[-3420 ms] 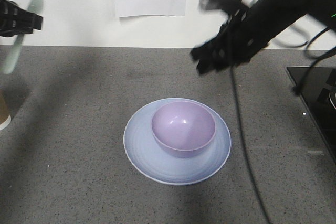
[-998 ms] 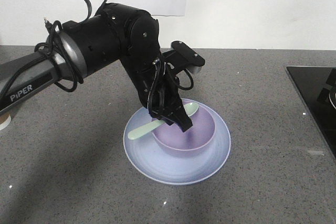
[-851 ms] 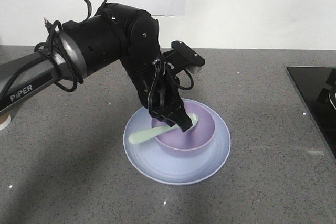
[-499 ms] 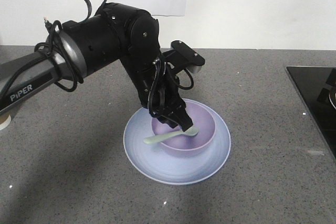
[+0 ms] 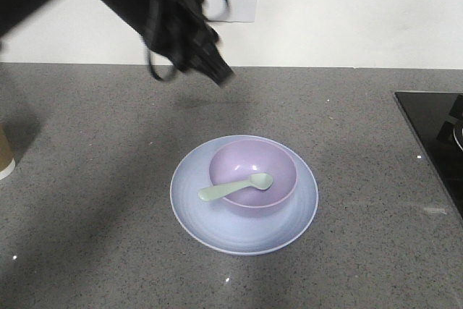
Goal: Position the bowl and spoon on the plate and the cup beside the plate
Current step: 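Open the left gripper and lift it away from the spoon, then move the left gripper to the brown paper cup and grip its rim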
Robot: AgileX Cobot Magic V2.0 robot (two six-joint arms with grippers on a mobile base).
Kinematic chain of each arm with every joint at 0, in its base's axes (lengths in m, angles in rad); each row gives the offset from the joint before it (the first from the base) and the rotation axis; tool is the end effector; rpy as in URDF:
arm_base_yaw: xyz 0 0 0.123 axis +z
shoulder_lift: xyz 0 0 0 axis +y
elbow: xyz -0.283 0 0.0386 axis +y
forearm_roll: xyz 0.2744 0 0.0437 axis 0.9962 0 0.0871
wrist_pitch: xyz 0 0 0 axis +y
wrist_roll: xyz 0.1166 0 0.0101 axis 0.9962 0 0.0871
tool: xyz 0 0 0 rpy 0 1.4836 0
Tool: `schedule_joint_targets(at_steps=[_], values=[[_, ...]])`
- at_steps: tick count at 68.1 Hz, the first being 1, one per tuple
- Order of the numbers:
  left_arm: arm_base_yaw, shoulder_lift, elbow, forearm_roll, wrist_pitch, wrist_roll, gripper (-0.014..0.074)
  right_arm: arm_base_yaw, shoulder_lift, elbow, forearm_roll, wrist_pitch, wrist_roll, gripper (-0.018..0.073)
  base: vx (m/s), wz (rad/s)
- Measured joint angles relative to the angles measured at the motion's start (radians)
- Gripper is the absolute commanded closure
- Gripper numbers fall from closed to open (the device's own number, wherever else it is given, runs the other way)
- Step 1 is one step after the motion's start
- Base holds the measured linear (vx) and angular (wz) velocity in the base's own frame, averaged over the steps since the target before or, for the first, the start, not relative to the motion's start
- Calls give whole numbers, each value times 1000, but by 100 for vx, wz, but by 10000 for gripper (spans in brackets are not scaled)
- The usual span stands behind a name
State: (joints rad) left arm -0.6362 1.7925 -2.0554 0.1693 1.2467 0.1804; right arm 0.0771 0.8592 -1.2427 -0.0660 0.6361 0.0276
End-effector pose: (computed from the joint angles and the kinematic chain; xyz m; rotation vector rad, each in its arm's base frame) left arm 0.3537 -0.2380 0.4141 0.9691 2.2473 0.0206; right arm 0.1977 0.0107 0.4865 -0.0602 1.7340 0.0039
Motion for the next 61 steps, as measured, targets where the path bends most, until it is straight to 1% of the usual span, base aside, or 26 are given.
schedule_joint_targets(at_steps=[6, 11, 15, 18, 24, 26, 27, 29, 34, 40, 46, 57, 61], values=[[50, -66, 0, 83, 6, -47, 284, 0, 9, 0, 1, 1, 6, 564, 0, 0], [115, -110, 0, 125, 11, -72, 284, 0, 24, 0, 2, 1, 10, 562, 0, 0], [175, -145, 0, 143, 11, -90, 284, 0, 38, 0, 2, 1, 13, 562, 0, 0], [243, -168, 0, 154, 11, -110, 284, 0, 50, 0, 11, 1, 14, 562, 0, 0], [353, -200, -4, 159, 10, -156, 284, 0, 71, 0, 39, 1, 15, 562, 0, 0], [396, -209, -4, 164, 10, -180, 284, 0, 76, 0, 50, 1, 16, 562, 0, 0], [420, -211, -4, 165, 10, -180, 284, 0, 77, 0, 53, 1, 16, 562, 0, 0], [451, -216, -4, 170, 10, -200, 284, 0, 80, 0, 66, 1, 16, 562, 0, 0], [521, -222, -4, 173, 10, -221, 284, 0, 81, 1, 73, 1, 16, 562, 0, 0], [585, -227, 30, 172, -7, -229, 278, 18, 81, 1, 71, 1, 16, 562, 0, 0], [636, -228, 108, 158, -31, -240, 255, 60, 81, 1, 50, 1, 13, 562, 0, 0], [724, -222, 278, 120, -94, -246, 177, 157, 81, 1, 8, 1, 12, 562, 0, 0], [751, -221, 319, 117, -110, -255, 145, 179, 81, 1, 1, 1, 10, 562, 0, 0]])
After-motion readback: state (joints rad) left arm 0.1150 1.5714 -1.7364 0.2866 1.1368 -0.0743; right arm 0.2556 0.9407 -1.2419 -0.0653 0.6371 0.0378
